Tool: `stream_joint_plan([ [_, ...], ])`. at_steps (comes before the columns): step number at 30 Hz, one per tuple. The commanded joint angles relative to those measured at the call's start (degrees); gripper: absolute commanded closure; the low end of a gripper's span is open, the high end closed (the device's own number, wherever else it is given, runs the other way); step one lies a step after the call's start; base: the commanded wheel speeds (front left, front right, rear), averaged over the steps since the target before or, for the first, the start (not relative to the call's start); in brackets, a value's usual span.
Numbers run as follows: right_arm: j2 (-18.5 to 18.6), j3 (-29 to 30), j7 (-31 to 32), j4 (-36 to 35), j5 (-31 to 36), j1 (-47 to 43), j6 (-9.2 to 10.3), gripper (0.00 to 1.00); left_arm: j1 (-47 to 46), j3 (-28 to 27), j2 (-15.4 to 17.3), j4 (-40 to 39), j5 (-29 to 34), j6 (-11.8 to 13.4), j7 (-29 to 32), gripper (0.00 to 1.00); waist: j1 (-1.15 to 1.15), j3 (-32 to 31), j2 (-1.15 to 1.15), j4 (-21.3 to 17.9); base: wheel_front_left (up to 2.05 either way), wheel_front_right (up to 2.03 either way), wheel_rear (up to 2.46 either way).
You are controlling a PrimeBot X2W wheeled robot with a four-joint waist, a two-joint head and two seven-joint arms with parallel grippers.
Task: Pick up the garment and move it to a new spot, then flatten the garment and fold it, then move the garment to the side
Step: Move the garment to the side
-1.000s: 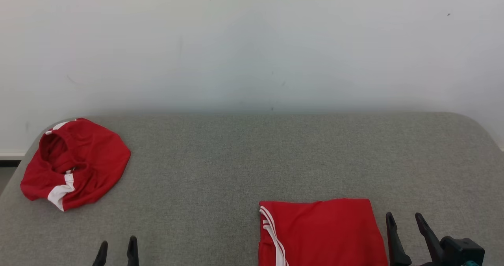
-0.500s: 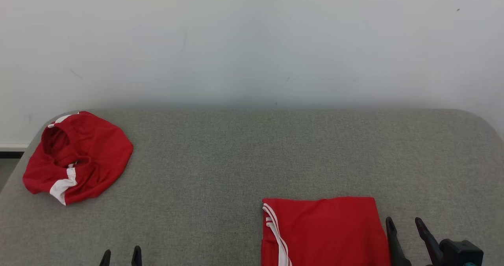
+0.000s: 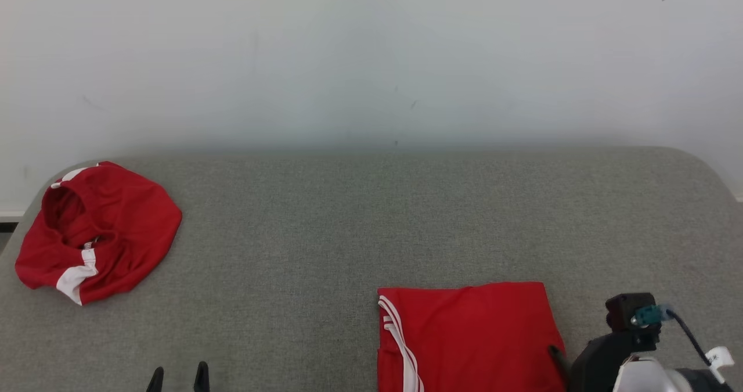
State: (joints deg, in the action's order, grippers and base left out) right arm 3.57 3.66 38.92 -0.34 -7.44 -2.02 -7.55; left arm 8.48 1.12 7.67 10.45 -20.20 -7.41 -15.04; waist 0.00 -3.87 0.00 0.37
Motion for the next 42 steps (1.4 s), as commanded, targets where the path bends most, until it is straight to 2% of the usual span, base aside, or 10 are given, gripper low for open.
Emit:
stream_joint_plan([
  [1,1.1,1.6,4.6,-0.9,0.8,1.6,0.14,0.00,0.0,0.4,0.2,-0.3,-0.1,-0.1,-0.2,0.00,0.00,0.8,0.00,0.3,0.00,0.00,0.00],
  [3,2.0,3.6,9.1,-0.8,2.0,2.9,0.14,0.00,-1.0,1.1,0.2,-0.4,-0.1,-0.1,-0.2,0.00,0.00,1.6,0.00,1.1,0.00,0.00,0.00],
  [7,3.1,6.6,11.1,2.3,2.3,5.9,0.14,0.00,-2.3,2.4,0.6,-0.7,-0.4,0.0,-0.2,0.00,0.00,4.0,0.00,3.2,0.00,0.00,0.00],
  [12,4.4,6.3,10.8,6.3,1.5,8.5,0.14,0.00,-3.6,3.0,0.8,-0.9,-0.2,-0.1,-0.2,0.00,0.00,7.3,0.00,4.8,0.00,0.00,0.00],
  [21,3.2,3.6,12.9,14.0,-1.5,10.6,0.06,0.00,-6.5,2.9,1.0,-1.0,0.1,-0.1,-0.2,0.00,0.00,11.4,0.00,6.3,0.00,0.00,0.00],
  [22,3.2,3.3,12.8,14.4,-1.7,10.6,0.06,0.13,-6.7,2.8,0.9,-1.1,0.2,-0.1,-0.2,0.00,0.00,11.5,0.00,6.3,0.00,0.00,0.00],
  [23,3.3,3.0,12.7,14.8,-1.7,10.8,0.06,0.56,-6.7,2.9,0.9,-1.1,0.4,-0.1,-0.2,0.00,0.00,11.5,0.00,6.2,0.00,0.00,0.00],
  [25,3.9,2.4,11.5,15.2,-1.5,11.4,0.06,1.00,-6.8,2.8,0.8,-1.1,0.6,-0.1,-0.2,0.00,0.00,11.5,0.00,6.0,0.00,0.00,0.00],
  [33,7.0,-0.1,3.9,16.5,1.1,18.9,0.08,1.00,-8.0,3.1,0.9,-2.8,1.3,-0.1,-0.2,0.00,0.00,13.8,0.00,2.5,0.00,0.00,0.00],
  [42,14.9,-2.1,-4.9,26.2,5.8,33.7,0.14,1.00,-12.2,3.7,3.1,-7.7,3.7,0.0,-0.2,0.00,0.00,22.7,0.00,-5.2,0.00,0.00,0.00],
])
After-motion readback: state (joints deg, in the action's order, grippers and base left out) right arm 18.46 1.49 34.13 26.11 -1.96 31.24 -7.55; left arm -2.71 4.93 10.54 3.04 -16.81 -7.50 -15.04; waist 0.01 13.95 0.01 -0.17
